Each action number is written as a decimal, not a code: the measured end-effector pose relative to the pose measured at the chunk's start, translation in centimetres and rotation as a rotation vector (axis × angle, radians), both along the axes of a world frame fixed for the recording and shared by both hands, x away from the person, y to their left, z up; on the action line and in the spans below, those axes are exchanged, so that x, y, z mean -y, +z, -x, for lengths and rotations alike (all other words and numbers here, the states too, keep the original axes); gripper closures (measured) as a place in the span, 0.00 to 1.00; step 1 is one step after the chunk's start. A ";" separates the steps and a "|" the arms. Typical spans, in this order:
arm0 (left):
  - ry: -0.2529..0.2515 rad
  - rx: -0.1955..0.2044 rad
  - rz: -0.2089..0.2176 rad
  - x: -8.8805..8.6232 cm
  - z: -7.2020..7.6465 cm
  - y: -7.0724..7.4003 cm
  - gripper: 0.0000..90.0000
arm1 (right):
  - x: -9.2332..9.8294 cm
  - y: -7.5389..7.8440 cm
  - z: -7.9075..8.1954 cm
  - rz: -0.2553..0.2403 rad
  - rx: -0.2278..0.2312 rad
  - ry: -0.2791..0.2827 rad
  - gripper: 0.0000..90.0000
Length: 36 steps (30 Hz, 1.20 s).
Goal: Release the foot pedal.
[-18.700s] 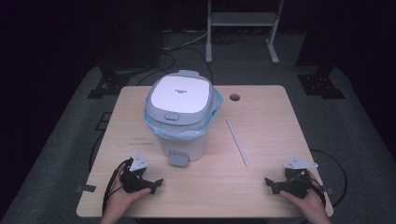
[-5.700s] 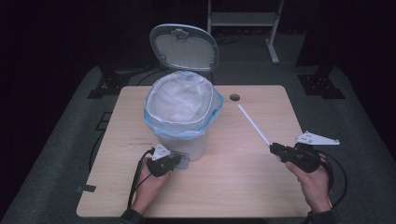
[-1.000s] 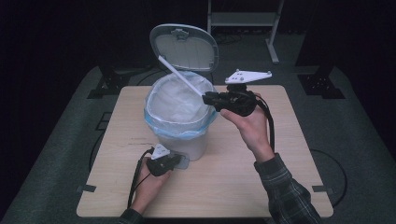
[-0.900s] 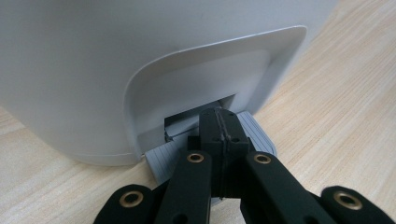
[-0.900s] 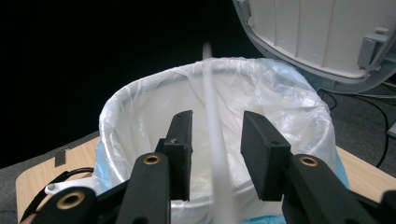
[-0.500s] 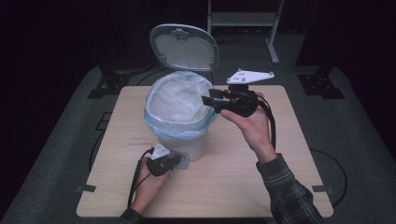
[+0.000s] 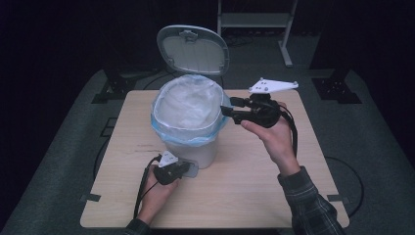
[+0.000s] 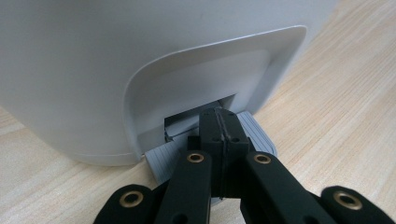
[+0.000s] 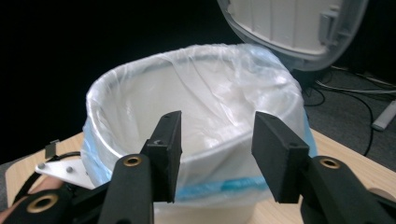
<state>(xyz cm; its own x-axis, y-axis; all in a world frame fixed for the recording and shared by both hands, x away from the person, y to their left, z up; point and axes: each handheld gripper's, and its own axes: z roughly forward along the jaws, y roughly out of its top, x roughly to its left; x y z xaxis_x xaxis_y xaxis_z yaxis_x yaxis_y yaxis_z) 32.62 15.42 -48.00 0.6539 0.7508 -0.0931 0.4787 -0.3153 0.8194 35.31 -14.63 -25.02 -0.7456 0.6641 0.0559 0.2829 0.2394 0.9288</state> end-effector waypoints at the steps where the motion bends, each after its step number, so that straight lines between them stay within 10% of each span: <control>1: 0.000 -0.001 0.000 0.0 0.0 0.0 1.00 | 0.2 -0.1 0.0 0.004 -0.001 -0.002 0.56; 16: -0.004 -0.017 0.020 0.0 0.1 0.2 0.93 | 4.0 -2.2 1.5 0.022 -0.020 -0.052 0.49; 36: 0.013 -0.011 0.017 -1.4 1.9 3.1 0.44 | 6.5 -5.9 2.3 0.021 -0.029 -0.080 0.35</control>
<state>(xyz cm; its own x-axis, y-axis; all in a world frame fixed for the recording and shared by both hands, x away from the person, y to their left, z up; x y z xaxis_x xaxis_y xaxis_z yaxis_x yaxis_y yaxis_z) 30.73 16.84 -44.95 0.6427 0.7577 -0.1134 0.4919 -0.2947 0.8192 32.98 -21.11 -30.88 -0.6882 0.7229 0.0620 0.3284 0.2342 0.9150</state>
